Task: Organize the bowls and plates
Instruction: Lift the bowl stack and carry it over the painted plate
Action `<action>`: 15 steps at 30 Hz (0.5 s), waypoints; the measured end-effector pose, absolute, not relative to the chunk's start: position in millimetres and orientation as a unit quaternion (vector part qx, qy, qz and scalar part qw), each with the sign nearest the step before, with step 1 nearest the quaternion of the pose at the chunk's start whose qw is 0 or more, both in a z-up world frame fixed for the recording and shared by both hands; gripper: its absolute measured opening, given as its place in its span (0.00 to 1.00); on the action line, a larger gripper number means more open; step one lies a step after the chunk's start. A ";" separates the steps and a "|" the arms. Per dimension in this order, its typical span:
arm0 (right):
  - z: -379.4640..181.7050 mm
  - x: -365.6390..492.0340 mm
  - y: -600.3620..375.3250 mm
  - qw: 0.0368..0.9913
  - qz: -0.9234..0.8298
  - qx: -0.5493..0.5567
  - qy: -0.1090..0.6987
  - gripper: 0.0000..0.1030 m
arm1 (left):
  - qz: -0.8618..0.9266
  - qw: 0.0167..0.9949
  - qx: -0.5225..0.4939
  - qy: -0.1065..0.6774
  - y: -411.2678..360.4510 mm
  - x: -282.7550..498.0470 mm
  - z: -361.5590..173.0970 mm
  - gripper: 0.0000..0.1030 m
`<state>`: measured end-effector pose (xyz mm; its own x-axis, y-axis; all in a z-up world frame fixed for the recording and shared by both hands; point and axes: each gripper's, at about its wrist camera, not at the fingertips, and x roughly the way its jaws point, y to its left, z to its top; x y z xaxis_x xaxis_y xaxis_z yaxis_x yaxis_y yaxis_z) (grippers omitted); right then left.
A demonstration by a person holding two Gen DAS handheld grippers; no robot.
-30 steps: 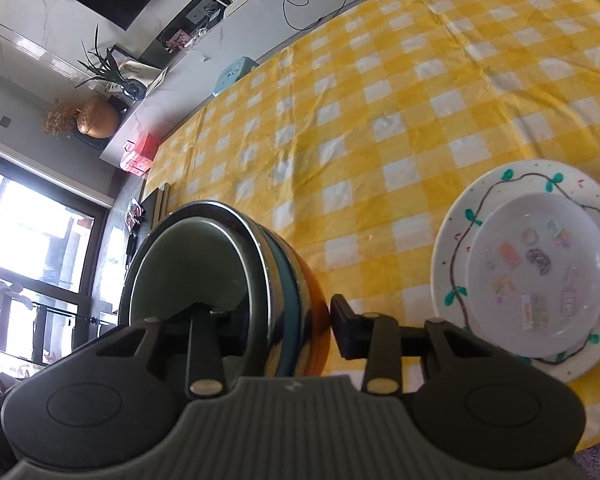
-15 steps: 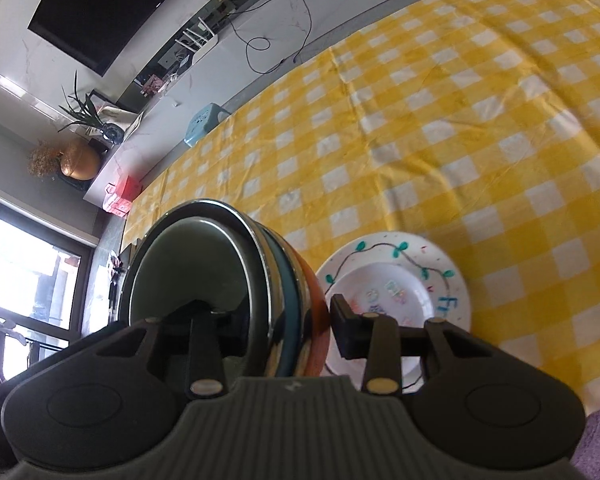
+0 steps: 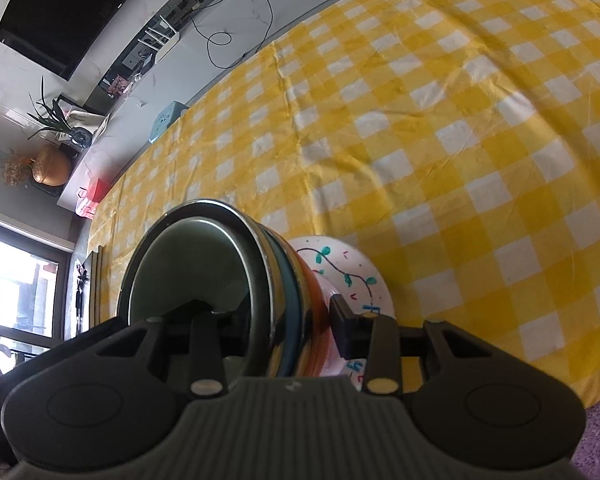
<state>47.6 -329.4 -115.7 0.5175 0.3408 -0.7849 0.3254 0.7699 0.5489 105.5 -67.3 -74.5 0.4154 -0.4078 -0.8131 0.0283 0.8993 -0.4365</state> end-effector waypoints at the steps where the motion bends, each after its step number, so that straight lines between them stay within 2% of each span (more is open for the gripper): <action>1: -117.3 48.5 -329.1 0.801 0.004 0.339 0.493 0.36 | -0.132 0.821 -0.181 0.525 -67.4 105.7 -75.7 0.50; 15: -127.9 49.8 -335.3 0.797 -0.006 0.338 0.500 0.36 | -0.138 0.813 -0.181 0.536 -73.4 108.5 -84.8 0.49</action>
<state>49.8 -335.3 -127.9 0.4991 0.3293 -0.8015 0.3475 0.7713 0.5333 108.5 -73.4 -84.8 0.3863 -0.4191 -0.8216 0.0300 0.8960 -0.4430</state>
